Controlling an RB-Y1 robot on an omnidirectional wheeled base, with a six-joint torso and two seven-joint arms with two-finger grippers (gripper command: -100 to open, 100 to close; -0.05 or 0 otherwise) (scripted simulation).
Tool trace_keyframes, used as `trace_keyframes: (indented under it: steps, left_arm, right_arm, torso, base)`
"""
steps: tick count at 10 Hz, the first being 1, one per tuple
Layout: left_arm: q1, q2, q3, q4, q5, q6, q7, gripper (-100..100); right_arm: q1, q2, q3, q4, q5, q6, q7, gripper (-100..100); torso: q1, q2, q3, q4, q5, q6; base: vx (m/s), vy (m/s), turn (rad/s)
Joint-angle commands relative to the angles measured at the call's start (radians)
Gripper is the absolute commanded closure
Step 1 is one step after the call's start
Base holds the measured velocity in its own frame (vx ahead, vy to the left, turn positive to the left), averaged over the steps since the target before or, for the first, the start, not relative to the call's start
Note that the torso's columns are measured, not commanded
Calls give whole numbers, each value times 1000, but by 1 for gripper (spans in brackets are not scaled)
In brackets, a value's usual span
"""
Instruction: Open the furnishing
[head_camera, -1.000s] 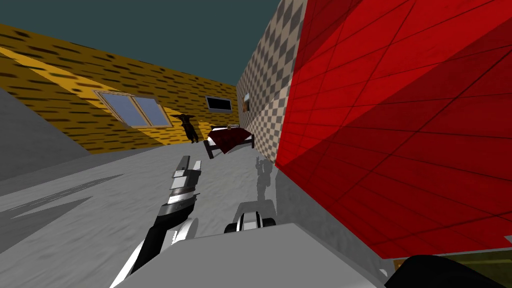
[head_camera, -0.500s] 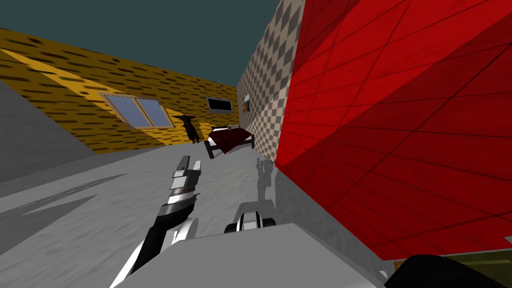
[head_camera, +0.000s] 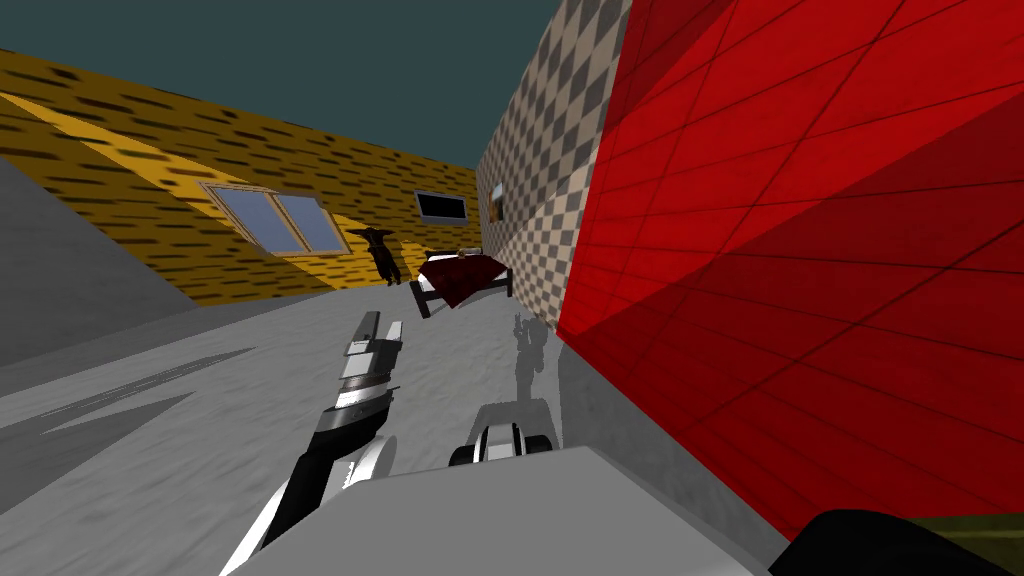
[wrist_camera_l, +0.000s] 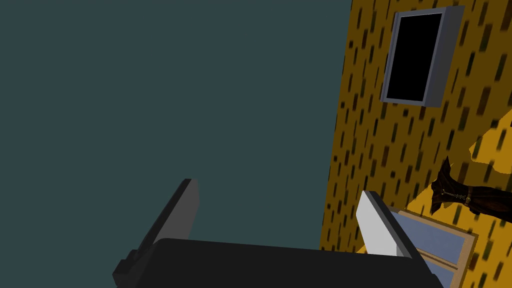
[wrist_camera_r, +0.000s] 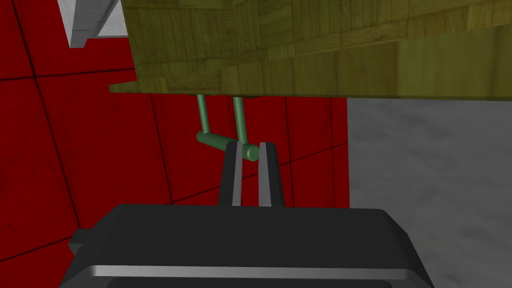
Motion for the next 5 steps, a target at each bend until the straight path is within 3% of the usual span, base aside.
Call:
trace_keyframes:
  steps: [1,3,4,5]
  left_arm:
    - [0,0,0,0,0,0,0,0]
    - [0,0,0,0,0,0,0,0]
    - [0,0,0,0,0,0,0,0]
    - [0,0,0,0,0,0,0,0]
  right_arm:
    - [-2,-1,0,6,-5,2,-3,100]
    - [-3,-1,0,11,-10,4,-5,100]
    - [26,-27,-15,12,-16,-36,-11,-100]
    - [37,-36,-18,12,-20,-47,-13,-100]
  torso:
    - [1,-2,0,0,-1,-1]
    - [1,-7,-3,-1,-3,0]
    - [1,-6,-2,-1,-3,0]
    - [-1,-3,0,0,-3,1]
  base:
    - [165,87,37]
    - [165,85,32]
    - [120,64,-65]
    - [61,24,-80]
